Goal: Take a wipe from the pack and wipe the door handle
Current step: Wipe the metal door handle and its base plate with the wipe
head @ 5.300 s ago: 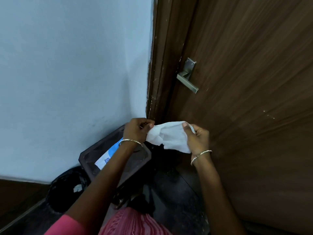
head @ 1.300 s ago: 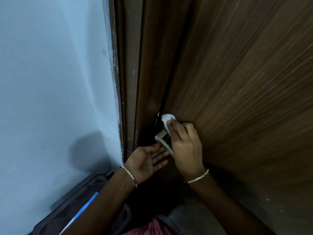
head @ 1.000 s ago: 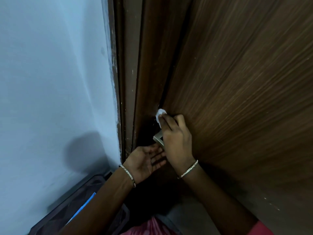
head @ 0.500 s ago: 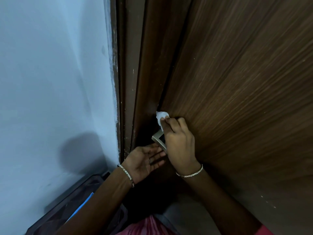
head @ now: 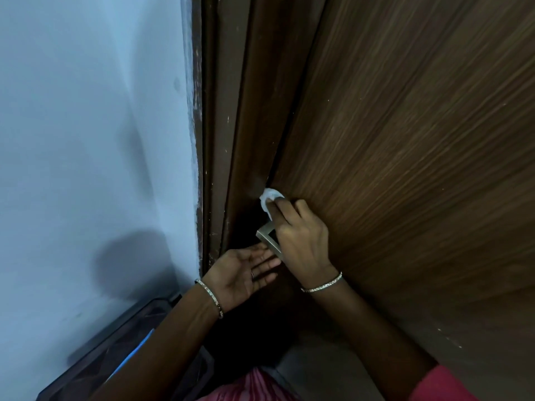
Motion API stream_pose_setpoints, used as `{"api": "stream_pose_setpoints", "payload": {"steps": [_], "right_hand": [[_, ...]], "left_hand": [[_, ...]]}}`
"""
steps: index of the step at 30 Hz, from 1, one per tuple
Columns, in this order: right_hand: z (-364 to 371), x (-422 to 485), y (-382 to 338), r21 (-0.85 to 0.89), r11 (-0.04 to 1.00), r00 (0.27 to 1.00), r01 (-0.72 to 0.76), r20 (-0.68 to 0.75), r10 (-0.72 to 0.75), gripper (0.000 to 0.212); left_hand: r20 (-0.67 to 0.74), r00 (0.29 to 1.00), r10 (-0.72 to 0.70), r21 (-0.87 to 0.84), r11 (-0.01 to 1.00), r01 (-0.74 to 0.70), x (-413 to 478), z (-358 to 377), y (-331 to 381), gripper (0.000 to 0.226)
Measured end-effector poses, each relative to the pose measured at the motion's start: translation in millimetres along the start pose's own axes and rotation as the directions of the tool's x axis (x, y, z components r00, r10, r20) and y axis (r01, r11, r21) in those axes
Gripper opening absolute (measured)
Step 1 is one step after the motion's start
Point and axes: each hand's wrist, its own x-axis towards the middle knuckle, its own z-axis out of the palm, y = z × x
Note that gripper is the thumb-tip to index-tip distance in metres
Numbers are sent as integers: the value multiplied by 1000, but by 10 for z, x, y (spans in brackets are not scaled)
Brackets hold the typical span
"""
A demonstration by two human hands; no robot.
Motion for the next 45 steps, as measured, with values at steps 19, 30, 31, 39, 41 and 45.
{"api": "stream_pose_setpoints", "payload": {"steps": [19, 30, 31, 39, 41, 45], "right_hand": [[-19, -179, 29, 51, 998, 990, 36, 137, -43, 37], [-143, -10, 11, 150, 984, 976, -96, 208, 63, 35], [-135, 0, 14, 138, 987, 984, -88, 164, 65, 37], [-76, -134, 27, 143, 990, 979, 2, 204, -32, 32], [-97, -145, -15, 208, 972, 954, -114, 295, 49, 34], [-138, -112, -72, 294, 906, 901, -304, 399, 173, 31]], "left_hand": [[9, 1000, -27, 13, 1000, 27, -32, -38, 17, 24], [1, 1000, -27, 7, 1000, 27, -90, 8, 31, 27], [0, 1000, -29, 6, 1000, 29, -88, 6, 36, 28], [-17, 999, -39, 14, 999, 39, -90, -4, 70, 30], [-22, 999, -29, 27, 999, 30, -106, -2, 97, 29], [-138, 982, 128, 354, 933, -72, -254, 18, 147, 31]]}}
